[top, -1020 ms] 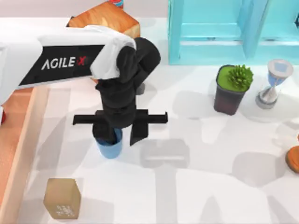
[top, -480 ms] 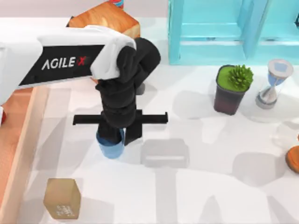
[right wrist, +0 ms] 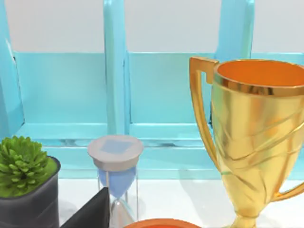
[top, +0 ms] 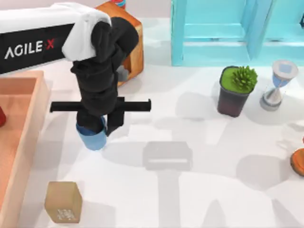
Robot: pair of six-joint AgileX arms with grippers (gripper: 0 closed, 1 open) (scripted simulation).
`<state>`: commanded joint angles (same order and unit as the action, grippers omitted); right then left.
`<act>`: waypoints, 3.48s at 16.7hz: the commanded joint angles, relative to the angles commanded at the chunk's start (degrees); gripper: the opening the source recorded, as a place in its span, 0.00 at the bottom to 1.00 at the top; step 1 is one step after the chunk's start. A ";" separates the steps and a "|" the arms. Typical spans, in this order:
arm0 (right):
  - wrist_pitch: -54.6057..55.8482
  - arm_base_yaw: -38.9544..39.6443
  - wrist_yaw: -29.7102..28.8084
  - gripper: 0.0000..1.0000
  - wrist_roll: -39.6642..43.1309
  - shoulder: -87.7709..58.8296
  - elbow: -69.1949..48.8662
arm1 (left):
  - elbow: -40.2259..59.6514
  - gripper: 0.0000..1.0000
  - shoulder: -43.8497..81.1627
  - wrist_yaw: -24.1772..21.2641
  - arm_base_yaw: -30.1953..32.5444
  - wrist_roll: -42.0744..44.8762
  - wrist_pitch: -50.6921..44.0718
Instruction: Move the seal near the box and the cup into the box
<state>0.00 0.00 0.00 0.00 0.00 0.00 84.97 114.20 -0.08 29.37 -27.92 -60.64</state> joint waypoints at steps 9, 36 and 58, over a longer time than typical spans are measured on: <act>0.00 0.00 0.00 1.00 0.00 0.00 0.00 | 1.77 0.00 -9.10 0.04 -8.73 8.64 -10.91; 0.00 0.00 0.00 1.00 0.00 0.00 0.00 | -26.52 0.00 -35.18 1.93 -43.16 43.64 -6.33; 0.00 0.00 0.00 1.00 0.00 0.00 0.00 | -38.44 0.30 -30.63 1.33 -46.46 46.34 8.92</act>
<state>0.00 0.00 0.00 0.00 0.00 0.00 46.54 83.58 1.26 -17.08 18.42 -51.72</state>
